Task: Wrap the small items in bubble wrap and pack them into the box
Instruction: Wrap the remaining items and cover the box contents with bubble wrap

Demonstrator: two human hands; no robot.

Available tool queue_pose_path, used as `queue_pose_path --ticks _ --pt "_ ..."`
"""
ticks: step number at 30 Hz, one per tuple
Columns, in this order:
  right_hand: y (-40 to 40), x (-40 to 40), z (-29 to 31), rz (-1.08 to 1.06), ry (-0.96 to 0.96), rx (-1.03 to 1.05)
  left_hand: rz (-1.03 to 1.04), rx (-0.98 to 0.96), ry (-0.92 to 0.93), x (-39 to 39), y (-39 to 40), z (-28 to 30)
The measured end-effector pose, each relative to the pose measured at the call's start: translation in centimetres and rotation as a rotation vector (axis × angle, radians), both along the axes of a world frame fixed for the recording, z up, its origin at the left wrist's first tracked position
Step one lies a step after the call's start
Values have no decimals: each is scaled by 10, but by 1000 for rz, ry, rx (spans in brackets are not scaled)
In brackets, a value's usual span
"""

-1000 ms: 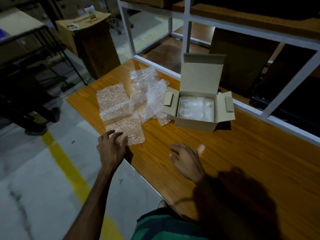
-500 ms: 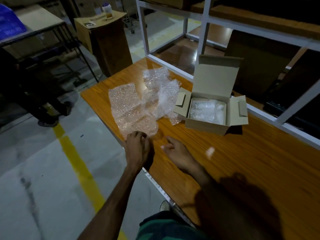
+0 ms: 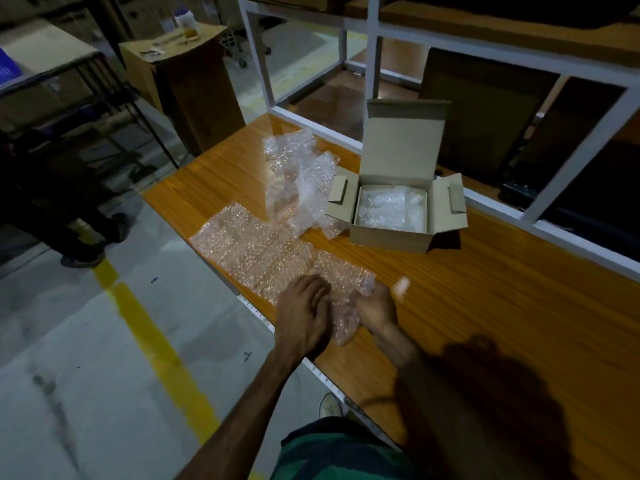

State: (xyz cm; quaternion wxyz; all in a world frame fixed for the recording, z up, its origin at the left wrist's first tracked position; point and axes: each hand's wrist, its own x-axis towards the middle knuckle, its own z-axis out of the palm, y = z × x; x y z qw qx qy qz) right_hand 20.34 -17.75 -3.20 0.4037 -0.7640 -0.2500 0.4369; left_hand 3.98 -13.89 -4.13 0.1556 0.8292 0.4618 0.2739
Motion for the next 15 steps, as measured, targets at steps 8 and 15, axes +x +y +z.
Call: queue_pose_path --ticks 8,15 --pt "-61 52 3 -47 -222 9 -104 -153 469 37 -30 -11" --pt "-107 149 25 151 -586 -174 -100 -140 520 70 -63 -3"
